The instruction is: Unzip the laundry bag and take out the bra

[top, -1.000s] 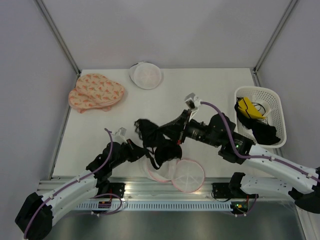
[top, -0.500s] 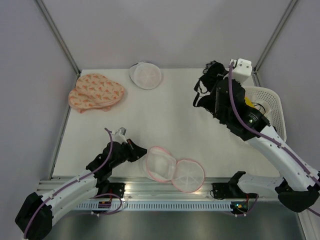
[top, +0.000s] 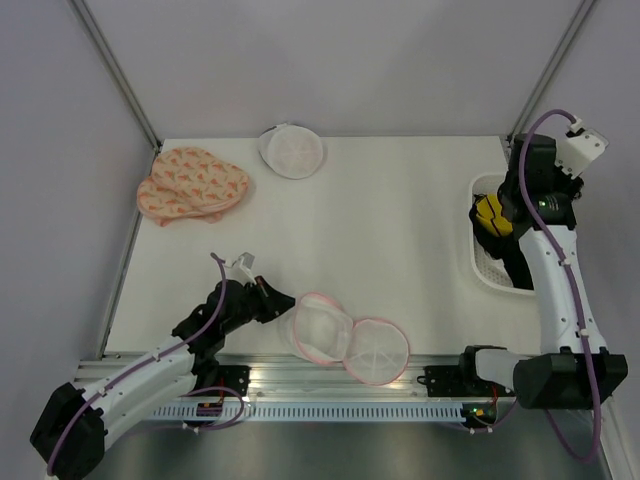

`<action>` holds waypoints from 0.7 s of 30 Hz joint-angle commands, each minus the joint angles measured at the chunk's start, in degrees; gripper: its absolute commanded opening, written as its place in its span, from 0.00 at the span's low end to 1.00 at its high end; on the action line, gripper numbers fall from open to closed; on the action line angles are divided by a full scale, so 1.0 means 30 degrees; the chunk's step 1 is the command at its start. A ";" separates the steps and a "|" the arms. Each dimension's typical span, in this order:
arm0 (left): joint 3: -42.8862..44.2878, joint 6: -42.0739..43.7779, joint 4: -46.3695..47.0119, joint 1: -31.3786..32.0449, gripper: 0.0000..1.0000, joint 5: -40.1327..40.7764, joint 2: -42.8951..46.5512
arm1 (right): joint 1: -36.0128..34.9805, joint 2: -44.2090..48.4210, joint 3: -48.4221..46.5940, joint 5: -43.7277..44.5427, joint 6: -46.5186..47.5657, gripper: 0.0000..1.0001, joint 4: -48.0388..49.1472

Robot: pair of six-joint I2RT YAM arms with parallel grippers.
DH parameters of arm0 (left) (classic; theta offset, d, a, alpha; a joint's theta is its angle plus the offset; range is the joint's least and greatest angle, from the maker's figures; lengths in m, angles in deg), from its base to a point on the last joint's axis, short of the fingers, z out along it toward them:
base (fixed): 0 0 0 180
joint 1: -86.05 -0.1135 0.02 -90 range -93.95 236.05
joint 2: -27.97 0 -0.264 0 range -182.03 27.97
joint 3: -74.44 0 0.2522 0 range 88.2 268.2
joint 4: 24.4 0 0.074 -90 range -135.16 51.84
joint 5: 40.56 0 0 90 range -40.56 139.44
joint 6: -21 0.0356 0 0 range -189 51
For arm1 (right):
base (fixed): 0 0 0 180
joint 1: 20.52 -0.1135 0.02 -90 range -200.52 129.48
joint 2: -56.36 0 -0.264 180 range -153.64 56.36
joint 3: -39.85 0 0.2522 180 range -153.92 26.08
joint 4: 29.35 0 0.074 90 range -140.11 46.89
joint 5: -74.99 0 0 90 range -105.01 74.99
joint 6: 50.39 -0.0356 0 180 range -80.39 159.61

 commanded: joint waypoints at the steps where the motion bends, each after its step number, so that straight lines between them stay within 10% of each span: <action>1: 0.0844 0.0145 0.0414 -0.0002 0.02 -0.0462 -0.0405 | 0.1201 -0.0841 0.1033 -0.1117 -0.1068 0.00 -0.0440; 17: 0.0258 -0.0235 0.1645 -0.0002 0.02 -0.0697 -0.1080 | 0.1264 -0.3830 0.5258 -0.0005 -0.3324 0.01 -0.0262; 20: 0.0258 -0.0236 0.1997 -0.0002 0.02 -0.0755 -0.1431 | 0.1264 -0.3774 0.4996 -0.0181 -0.3413 0.11 -0.0496; 21: 0.0258 -0.0236 0.2028 -0.0002 0.02 -0.0813 -0.1490 | 0.1293 -0.3570 0.4821 -0.0499 -0.3007 0.28 -0.0352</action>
